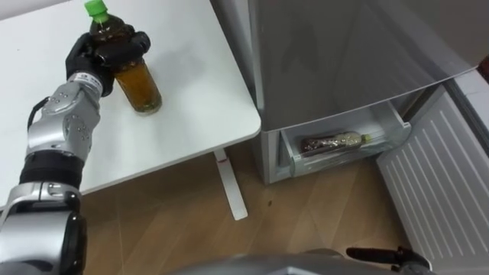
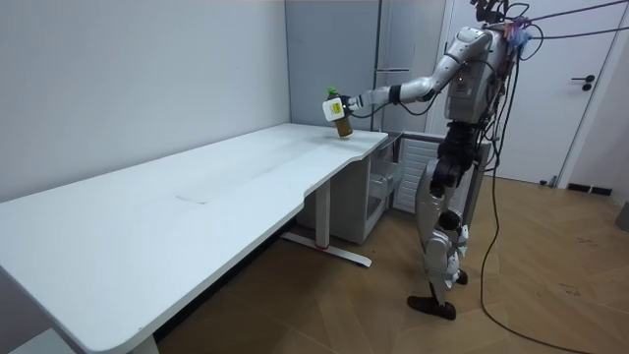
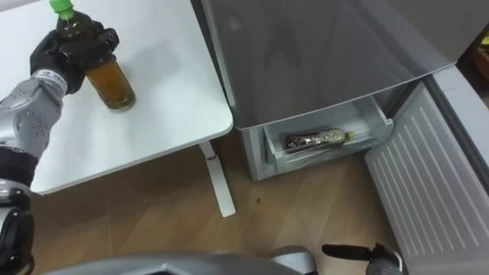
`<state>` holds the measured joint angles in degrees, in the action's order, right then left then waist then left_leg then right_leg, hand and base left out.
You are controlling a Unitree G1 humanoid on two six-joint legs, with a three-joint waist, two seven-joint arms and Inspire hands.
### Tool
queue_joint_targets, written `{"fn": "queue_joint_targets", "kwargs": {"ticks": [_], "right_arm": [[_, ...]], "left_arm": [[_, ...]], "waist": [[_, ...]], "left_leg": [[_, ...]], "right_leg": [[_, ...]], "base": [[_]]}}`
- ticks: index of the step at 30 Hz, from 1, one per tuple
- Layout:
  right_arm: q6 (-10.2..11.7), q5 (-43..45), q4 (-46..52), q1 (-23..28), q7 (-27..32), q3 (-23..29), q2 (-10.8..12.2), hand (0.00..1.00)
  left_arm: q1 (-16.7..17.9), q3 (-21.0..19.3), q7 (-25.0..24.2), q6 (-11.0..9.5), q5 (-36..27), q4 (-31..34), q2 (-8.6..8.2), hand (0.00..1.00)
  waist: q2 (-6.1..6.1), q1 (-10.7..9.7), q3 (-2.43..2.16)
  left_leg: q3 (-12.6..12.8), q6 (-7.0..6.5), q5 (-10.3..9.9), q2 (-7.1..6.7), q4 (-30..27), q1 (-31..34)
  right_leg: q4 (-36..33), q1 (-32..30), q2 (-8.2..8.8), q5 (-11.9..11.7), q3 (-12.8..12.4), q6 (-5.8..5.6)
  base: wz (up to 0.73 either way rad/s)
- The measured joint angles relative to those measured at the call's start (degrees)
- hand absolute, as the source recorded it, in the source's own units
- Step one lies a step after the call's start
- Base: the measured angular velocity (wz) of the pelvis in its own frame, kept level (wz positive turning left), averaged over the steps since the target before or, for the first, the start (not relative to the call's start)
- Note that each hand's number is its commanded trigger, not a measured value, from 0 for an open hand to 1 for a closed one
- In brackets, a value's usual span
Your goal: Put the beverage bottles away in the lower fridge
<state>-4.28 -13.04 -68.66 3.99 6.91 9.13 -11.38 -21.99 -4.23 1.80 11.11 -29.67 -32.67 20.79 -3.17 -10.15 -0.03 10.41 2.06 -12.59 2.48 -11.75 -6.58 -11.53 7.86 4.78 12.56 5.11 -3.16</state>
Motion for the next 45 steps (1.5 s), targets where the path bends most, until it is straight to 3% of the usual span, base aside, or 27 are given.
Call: {"fn": "queue_joint_targets", "kwargs": {"ticks": [3, 6, 12, 13, 16, 22, 24, 28, 32, 36, 40, 45], "right_arm": [[0.37, -0.09, -0.18, 0.03, -0.14, -1.13, 0.17, 0.00], [0.67, -0.52, -0.17, 0.29, -0.76, -1.75, 0.16, 0.00], [1.37, -0.45, -0.27, 0.35, -2.25, -3.38, 0.93, 0.00], [1.67, -0.46, -0.26, 0.47, -2.43, -3.38, 1.21, 0.00], [1.77, -0.44, -0.12, 0.54, -3.18, -3.63, 1.38, 0.00], [1.72, -0.29, 1.41, -0.04, -5.12, -6.46, 1.30, 0.00], [1.72, -0.52, 2.13, -0.14, -5.08, -8.25, 1.26, 0.00], [1.64, -0.11, 2.35, -1.03, -5.29, -11.86, 1.77, 0.00], [1.56, 0.36, 2.89, -1.38, -6.04, -12.30, 1.90, 0.00], [0.45, 0.36, 6.09, -1.35, -6.68, -15.03, 1.97, 0.00], [-0.03, 1.49, 8.68, -2.08, -7.70, -18.79, 2.04, 0.00], [-1.05, 4.84, 15.77, -1.78, -9.57, -19.81, 2.48, 0.00]], "left_arm": [[0.13, -0.01, 1.25, -0.13, 0.03, 3.54, -0.25, 1.00], [2.48, -0.10, 1.81, -0.55, -0.03, 11.33, -0.87, 1.00], [9.19, -0.14, 2.32, -2.04, 0.35, 25.46, -3.60, 1.00], [11.93, -0.14, 2.31, -2.05, 0.33, 30.21, -3.79, 1.00], [15.55, -0.12, 1.69, -2.09, 0.26, 37.91, -3.97, 1.00], [16.53, -0.13, -0.31, -2.67, -0.56, 41.85, -4.57, 1.00], [18.36, -0.03, -0.95, -2.67, -5.11, 43.55, -5.03, 1.00], [21.98, 1.14, -4.41, -2.65, -14.11, 44.61, -7.64, 1.00], [24.13, 1.28, -6.48, -2.64, -19.92, 44.64, -9.46, 1.00], [25.07, 3.76, -8.14, -2.97, -24.53, 44.59, -10.01, 1.00], [28.13, 7.92, -9.97, -2.84, -24.83, 44.47, -10.20, 1.00], [29.32, 9.60, -10.90, -1.74, -26.35, 41.81, -10.99, 1.00]], "waist": [[0.37, 0.57, 0.03], [0.48, 2.16, -0.01], [0.82, 4.35, 0.03], [1.15, 4.52, -0.04], [1.55, 6.17, -0.10], [1.51, 7.70, -0.23], [1.41, 7.62, -0.23], [1.31, 7.93, -0.23], [1.50, 8.13, -0.13], [2.61, 9.09, 0.45], [3.84, 9.54, 0.03], [4.79, 9.77, 0.34]], "left_leg": [[-0.46, -0.09, 0.07, 0.00, 0.00, 0.41], [-0.57, -0.13, 0.09, 0.00, -0.07, 0.83], [-2.59, -0.13, 0.18, -0.13, -0.09, 1.48], [-2.99, -0.10, 0.26, -0.13, -0.08, 1.80], [-3.57, -0.08, 0.28, -0.16, -0.37, 2.41], [-5.81, -0.07, 0.28, -0.26, -2.02, 4.75], [-6.12, -0.06, 0.29, -0.25, -2.37, 5.04], [-6.80, -0.03, 0.30, -0.33, -2.80, 5.27], [-6.97, -0.03, 0.30, -0.33, -3.22, 5.59], [-7.25, -0.07, 0.42, -0.42, -3.71, 6.31], [-7.75, -0.09, 0.42, -0.46, -4.54, 8.21], [-8.36, -0.09, 0.42, -0.42, -5.01, 9.13]], "right_leg": [[0.00, -0.11, 0.00, -0.02, 0.50, 0.02], [0.00, -0.54, 0.01, -0.07, 0.69, 0.06], [0.02, -0.17, 0.18, -0.07, 3.23, 0.06], [0.04, -0.20, 0.16, -0.07, 3.69, 0.06], [0.52, -0.19, 0.16, -0.08, 4.62, 0.07], [0.92, -0.91, 0.16, -0.11, 6.59, 0.11], [0.92, -0.65, 0.14, -0.11, 7.20, 0.11], [0.92, -0.43, 0.21, -0.11, 8.10, 0.12], [0.87, -0.55, 0.21, -0.11, 8.16, 0.13], [0.88, -0.97, 0.28, -0.02, 8.39, 0.22], [0.68, -2.12, 0.28, -0.02, 8.81, 0.25], [-0.35, -3.02, 0.28, -0.03, 9.30, 0.27]], "base": [[0.07], [0.00], [0.15], [0.26], [0.13], [0.19], [0.14], [0.08], [0.02], [0.03], [0.06], [0.06]]}}
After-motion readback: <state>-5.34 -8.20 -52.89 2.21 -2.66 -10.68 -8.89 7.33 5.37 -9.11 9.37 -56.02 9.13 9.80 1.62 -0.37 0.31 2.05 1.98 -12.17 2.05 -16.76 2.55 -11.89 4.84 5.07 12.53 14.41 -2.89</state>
